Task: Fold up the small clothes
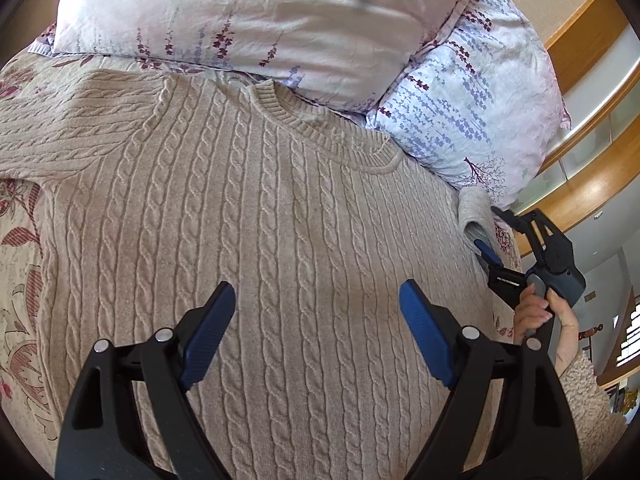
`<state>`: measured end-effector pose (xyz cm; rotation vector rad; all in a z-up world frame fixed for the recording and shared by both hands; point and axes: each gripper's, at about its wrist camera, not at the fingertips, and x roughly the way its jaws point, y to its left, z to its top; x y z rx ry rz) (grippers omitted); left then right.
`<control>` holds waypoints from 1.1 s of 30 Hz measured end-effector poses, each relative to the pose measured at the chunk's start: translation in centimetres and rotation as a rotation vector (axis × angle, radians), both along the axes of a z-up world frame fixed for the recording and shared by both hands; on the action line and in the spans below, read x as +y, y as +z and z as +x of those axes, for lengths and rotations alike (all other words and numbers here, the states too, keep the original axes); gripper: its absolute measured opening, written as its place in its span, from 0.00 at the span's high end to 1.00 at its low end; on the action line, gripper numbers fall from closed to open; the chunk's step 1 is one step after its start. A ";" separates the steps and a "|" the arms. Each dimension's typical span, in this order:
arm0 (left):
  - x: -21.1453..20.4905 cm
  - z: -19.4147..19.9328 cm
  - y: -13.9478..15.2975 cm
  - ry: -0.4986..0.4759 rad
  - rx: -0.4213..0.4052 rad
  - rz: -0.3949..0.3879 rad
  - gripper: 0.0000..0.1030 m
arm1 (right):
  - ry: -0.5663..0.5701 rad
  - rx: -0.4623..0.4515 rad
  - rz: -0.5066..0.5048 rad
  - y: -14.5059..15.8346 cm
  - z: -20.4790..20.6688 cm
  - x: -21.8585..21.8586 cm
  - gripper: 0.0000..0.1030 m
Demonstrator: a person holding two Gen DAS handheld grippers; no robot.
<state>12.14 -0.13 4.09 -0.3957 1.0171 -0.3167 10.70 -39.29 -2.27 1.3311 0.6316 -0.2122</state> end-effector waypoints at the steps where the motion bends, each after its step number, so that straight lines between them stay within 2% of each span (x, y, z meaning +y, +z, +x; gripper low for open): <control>1: 0.2 0.0 0.0 0.005 0.001 -0.002 0.19 | -0.011 0.008 0.002 -0.3 0.3 -0.1 0.60; 2: 0.3 0.0 0.0 0.008 0.001 -0.003 0.19 | -0.021 0.017 -0.007 -0.4 0.6 -0.3 0.66; 3: 0.4 0.0 0.1 0.012 0.001 -0.003 0.19 | -0.022 0.017 -0.020 -0.4 0.8 -0.3 0.79; 4: 0.5 0.0 0.2 0.014 -0.001 -0.002 0.19 | -0.023 0.020 -0.045 -0.1 1.1 -0.2 0.87; 6: 0.7 0.1 0.4 0.018 -0.007 0.000 0.19 | -0.010 0.006 -0.115 0.8 1.4 0.2 0.91; 10: 1.1 0.0 0.5 0.026 -0.012 0.001 0.19 | 0.122 -0.068 -0.282 3.9 2.1 2.7 0.92; 14: 1.2 0.1 0.2 0.032 -0.006 -0.003 0.19 | 0.354 -0.091 -0.389 5.0 3.5 8.0 0.92; 16: 1.2 0.3 0.1 0.032 -0.002 -0.007 0.19 | 0.452 -0.042 -0.439 4.1 4.3 10.7 0.92; 18: 1.0 0.4 0.1 0.026 0.002 -0.009 0.19 | 0.538 0.053 -0.470 2.3 5.4 13.1 0.91; 20: 0.9 0.5 0.1 0.017 0.002 -0.010 0.19 | 0.558 0.111 -0.438 1.1 5.6 13.8 0.88; 21: 0.8 0.5 0.2 0.013 -0.001 -0.011 0.19 | 0.554 0.118 -0.412 0.9 5.3 13.8 0.87; 23: 0.8 0.5 0.2 0.005 -0.005 -0.010 0.19 | 0.547 0.112 -0.368 1.3 4.4 13.1 0.77; 25: 0.8 0.6 0.1 0.003 -0.002 -0.014 0.19 | 0.503 0.107 -0.346 2.4 2.5 11.7 0.47; 29: 1.1 0.7 -0.1 0.007 0.008 -0.024 0.19 | 0.315 0.028 -0.308 4.4 -1.1 7.5 0.46; 32: 1.3 0.8 -0.2 0.007 0.011 -0.027 0.19 | 0.097 0.057 -0.240 3.9 -3.8 3.2 0.46; 33: 1.4 0.8 -0.2 0.008 0.012 -0.030 0.19 | 0.025 0.079 -0.181 2.9 -4.8 1.4 0.46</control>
